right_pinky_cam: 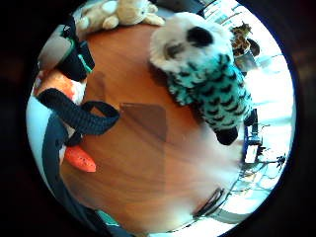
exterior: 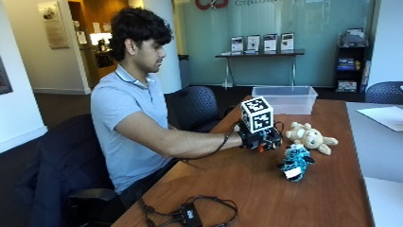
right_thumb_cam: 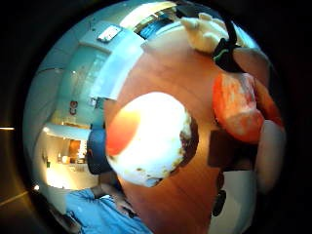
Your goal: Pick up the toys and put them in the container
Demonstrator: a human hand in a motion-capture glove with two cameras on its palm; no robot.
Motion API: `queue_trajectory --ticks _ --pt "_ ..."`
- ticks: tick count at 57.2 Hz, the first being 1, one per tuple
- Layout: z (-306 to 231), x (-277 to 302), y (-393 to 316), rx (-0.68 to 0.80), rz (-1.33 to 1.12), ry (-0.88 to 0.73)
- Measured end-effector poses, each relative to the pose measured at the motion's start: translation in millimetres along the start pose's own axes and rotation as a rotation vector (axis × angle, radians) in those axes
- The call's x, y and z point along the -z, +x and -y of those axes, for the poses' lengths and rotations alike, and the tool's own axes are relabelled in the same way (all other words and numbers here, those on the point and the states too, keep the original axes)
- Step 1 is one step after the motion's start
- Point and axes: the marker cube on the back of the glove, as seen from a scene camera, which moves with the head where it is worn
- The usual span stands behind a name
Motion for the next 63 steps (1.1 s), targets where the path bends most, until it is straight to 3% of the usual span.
queue_trajectory --ticks 10,20,31,39,43,49,63 --pt "53.8 47.6 -50.2 0.005 0.165 0.098" --pt "130.8 73.4 -164.6 0.134 0.163 0.092" --pt "190.9 65.3 -290.5 0.219 0.225 -0.021" --pt "208.6 35.0 -349.7 0.208 0.245 -0.323" --pt "205.2 30.4 -348.3 0.196 0.267 -0.389" --pt "200.8 31.2 -320.0 0.174 0.174 -0.315" --pt "163.9 58.4 -133.3 -0.112 -0.013 -0.257"
